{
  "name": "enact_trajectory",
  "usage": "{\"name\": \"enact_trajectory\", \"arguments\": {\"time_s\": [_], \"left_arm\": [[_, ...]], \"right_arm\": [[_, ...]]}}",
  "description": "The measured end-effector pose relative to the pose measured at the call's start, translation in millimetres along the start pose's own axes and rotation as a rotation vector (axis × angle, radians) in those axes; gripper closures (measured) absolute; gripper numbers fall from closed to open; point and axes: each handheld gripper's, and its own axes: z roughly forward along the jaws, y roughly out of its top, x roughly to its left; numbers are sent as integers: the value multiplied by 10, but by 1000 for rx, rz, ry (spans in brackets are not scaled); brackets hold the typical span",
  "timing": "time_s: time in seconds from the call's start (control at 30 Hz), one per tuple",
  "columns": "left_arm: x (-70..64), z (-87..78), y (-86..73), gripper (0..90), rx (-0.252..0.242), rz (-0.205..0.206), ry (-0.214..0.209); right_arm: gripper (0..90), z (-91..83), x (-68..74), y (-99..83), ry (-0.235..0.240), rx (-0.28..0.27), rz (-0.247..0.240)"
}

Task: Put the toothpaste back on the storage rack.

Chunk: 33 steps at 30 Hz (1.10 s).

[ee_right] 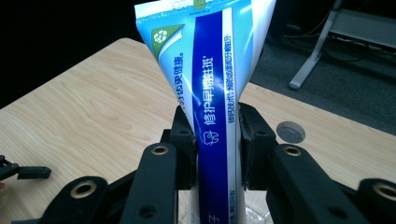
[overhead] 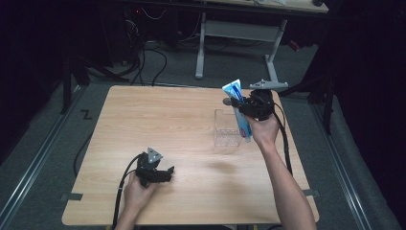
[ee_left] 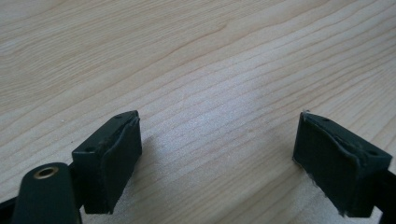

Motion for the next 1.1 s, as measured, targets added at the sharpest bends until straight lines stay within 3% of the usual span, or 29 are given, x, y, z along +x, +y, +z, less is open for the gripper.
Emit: {"name": "enact_trajectory", "arguments": {"time_s": [0.47, 0.7, 0.93, 1.1], "left_arm": [[0, -1, -1, 155, 1, 1, 0], [-1, -1, -1, 156, 1, 1, 0], [-2, -1, -1, 156, 0, 0, 1], [-2, -3, -2, 156, 1, 1, 0]], "right_arm": [[709, 209, 55, 132, 3, -19, 29], [709, 278, -15, 155, -8, -23, 59], [708, 319, -34, 153, -29, -29, 64], [705, 363, -21, 144, -58, -26, 42]]}}
